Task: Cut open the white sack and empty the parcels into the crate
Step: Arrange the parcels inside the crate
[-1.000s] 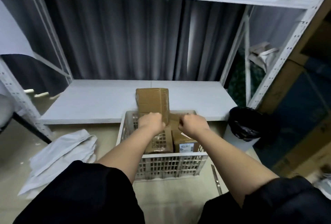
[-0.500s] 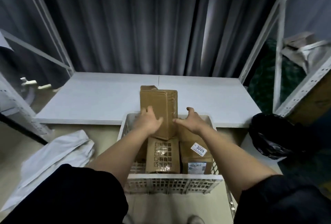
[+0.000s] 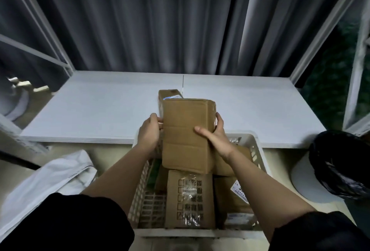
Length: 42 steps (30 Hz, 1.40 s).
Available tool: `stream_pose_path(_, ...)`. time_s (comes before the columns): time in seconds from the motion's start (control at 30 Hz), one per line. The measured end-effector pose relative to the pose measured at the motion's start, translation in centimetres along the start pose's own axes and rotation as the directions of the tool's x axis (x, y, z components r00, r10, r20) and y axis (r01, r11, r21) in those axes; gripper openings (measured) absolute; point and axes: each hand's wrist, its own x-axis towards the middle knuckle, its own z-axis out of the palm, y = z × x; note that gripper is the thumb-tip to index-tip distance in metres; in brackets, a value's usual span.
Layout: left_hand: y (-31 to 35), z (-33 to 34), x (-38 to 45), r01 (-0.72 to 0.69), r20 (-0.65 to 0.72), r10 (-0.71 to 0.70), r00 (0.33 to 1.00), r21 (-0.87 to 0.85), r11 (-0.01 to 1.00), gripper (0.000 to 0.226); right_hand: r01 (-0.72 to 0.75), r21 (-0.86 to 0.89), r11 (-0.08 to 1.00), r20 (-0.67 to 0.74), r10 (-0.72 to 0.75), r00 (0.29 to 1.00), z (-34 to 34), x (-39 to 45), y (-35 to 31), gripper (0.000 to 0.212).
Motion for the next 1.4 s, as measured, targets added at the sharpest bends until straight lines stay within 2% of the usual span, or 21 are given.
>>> stream_pose_path(0.07, 0.0, 0.4, 1.0, -0.031, -0.023, 0.031, 0.999, -0.009, 0.999, 0.044, -0.036, 0.060, 0.998, -0.029, 0.037, 0.999, -1.8, 0.1, -0.1, 0.120)
stream_pose_path(0.13, 0.3, 1.0, 2.2, -0.036, -0.060, 0.043, 0.997, 0.105, 0.994, 0.036, -0.099, 0.081, 0.992, -0.030, 0.102, 0.994, -3.9, -0.1, -0.3, 0.111)
stream_pose_path(0.17, 0.5, 1.3, 2.7, -0.015, -0.046, 0.022, 0.999, 0.157, 0.987, 0.040, -0.129, 0.080, 0.988, -0.030, 0.132, 0.991, -4.9, 0.0, -0.3, 0.102)
stream_pose_path(0.23, 0.8, 2.3, 3.7, 0.048, 0.025, -0.054, 0.998, 0.202, 0.978, 0.074, -0.188, 0.088, 0.978, -0.034, 0.192, 0.981, -6.4, -0.1, -0.2, 0.083)
stream_pose_path(0.27, 0.7, 2.7, 4.4, 0.085, 0.050, -0.097, 0.994, 0.196, 0.977, 0.093, -0.214, 0.092, 0.973, -0.030, 0.217, 0.976, -6.8, 0.0, -0.1, 0.083)
stream_pose_path(0.33, 0.3, 3.8, 6.2, 0.151, 0.099, -0.168, 0.981, 0.155, 0.976, 0.107, -0.258, 0.078, 0.963, -0.027, 0.260, 0.965, -7.3, 0.6, 0.6, 0.082)
stream_pose_path(0.43, -0.5, 5.2, 8.5, 0.242, 0.178, -0.247, 0.952, 0.051, 0.969, 0.094, -0.298, 0.084, 0.951, -0.033, 0.301, 0.953, -7.3, 1.4, 1.2, 0.059)
stream_pose_path(0.5, -1.0, 5.9, 9.8, 0.285, 0.208, -0.275, 0.939, -0.023, 0.958, 0.088, -0.317, 0.085, 0.945, -0.025, 0.320, 0.947, -7.5, 2.0, 1.6, 0.053)
stream_pose_path(0.67, -2.2, 6.5, 11.1, 0.352, 0.140, -0.334, 0.932, -0.135, 0.926, 0.070, -0.344, 0.108, 0.933, -0.005, 0.346, 0.938, -7.6, 3.0, 2.4, 0.032)
stream_pose_path(0.8, -1.3, 4.6, 9.3, 0.324, 0.146, -0.299, 0.943, -0.195, 0.926, 0.057, -0.329, 0.094, 0.940, 0.025, 0.328, 0.944, -6.8, 2.5, 2.0, 0.054)
stream_pose_path(0.9, -1.4, 1.6, 7.1, 0.350, 0.207, -0.312, 0.927, -0.186, 0.918, 0.083, -0.326, 0.069, 0.943, 0.009, 0.326, 0.945, -6.1, 1.4, 1.0, 0.058)
stream_pose_path(1.0, -1.8, -1.7, 3.3, 0.292, 0.147, -0.275, 0.950, -0.111, 0.950, 0.056, -0.371, 0.041, 0.928, 0.031, 0.370, 0.928, -5.1, -0.2, -1.1, 0.058)
stream_pose_path(1.13, -2.4, -5.6, -2.8, 0.361, 0.185, -0.339, 0.922, -0.105, 0.926, 0.046, -0.454, -0.076, 0.888, 0.058, 0.459, 0.887, -3.8, -1.9, -2.7, 0.092)
stream_pose_path(1.2, -2.7, -7.1, -4.8, 0.380, 0.177, -0.359, 0.916, -0.107, 0.919, 0.044, -0.505, -0.153, 0.850, 0.085, 0.520, 0.850, -2.8, -2.8, -3.1, 0.103)
stream_pose_path(1.33, -3.1, -9.3, -7.6, 0.414, 0.168, -0.390, 0.905, -0.144, 0.899, 0.045, -0.584, -0.225, 0.780, 0.065, 0.610, 0.790, -0.8, -4.9, -4.3, 0.088)
stream_pose_path(1.4, -3.2, -10.3, -8.3, 0.413, 0.171, -0.388, 0.906, -0.151, 0.898, 0.041, -0.600, -0.228, 0.767, 0.055, 0.626, 0.778, -0.3, -5.2, -4.0, 0.092)
